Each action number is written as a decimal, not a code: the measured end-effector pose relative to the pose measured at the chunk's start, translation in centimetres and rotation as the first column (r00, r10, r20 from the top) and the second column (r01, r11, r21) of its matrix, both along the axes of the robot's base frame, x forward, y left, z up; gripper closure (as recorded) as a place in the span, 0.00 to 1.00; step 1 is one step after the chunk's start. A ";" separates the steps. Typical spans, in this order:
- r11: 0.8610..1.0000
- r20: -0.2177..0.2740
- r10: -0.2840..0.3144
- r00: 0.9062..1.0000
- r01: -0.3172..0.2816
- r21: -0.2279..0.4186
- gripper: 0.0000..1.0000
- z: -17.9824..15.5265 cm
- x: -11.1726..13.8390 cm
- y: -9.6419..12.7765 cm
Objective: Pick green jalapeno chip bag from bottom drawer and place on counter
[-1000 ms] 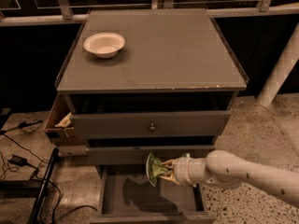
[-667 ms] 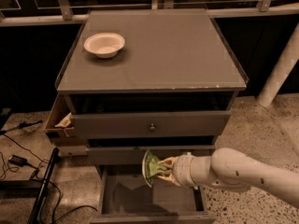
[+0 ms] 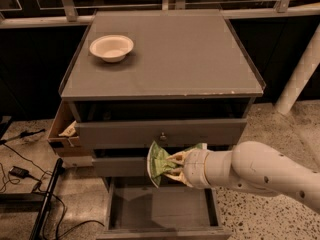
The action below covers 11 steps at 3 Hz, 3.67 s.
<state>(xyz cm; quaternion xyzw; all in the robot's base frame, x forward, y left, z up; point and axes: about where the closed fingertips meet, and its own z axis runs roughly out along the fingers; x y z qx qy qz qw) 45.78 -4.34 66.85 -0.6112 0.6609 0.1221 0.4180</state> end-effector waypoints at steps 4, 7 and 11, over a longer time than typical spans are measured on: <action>1.000 0.068 -0.016 0.998 0.015 0.018 1.00 20.9 2.2 1.6; 1.000 0.153 -0.020 0.988 0.022 -0.008 1.00 23.6 5.4 2.3; 1.000 0.185 -0.014 0.983 0.015 0.000 1.00 24.9 20.9 4.4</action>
Offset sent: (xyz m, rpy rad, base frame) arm 0.0042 0.0029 0.1147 -0.0217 0.0268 -0.0366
